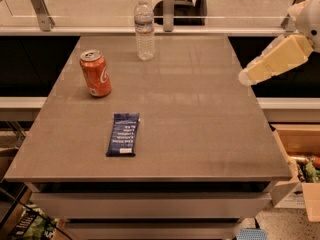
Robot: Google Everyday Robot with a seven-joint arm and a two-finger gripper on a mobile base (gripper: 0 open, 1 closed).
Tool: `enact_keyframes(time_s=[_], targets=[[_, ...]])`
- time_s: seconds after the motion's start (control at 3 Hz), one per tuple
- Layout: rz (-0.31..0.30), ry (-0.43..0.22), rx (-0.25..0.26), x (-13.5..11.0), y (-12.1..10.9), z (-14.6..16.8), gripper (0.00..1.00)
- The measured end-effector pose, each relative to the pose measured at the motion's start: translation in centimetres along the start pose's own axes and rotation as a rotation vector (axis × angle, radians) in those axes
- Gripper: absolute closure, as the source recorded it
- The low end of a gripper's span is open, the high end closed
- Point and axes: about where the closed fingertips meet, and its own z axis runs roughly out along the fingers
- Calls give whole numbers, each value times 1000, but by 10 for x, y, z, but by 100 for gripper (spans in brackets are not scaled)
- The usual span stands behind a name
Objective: Knock water bottle over
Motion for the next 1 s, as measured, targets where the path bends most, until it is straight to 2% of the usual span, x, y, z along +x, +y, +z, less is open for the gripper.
enact_keyframes(time_s=[0.33, 1.0], targets=[[-7, -36, 17, -9, 2, 9, 0], [21, -187, 38, -41, -1, 43, 0]])
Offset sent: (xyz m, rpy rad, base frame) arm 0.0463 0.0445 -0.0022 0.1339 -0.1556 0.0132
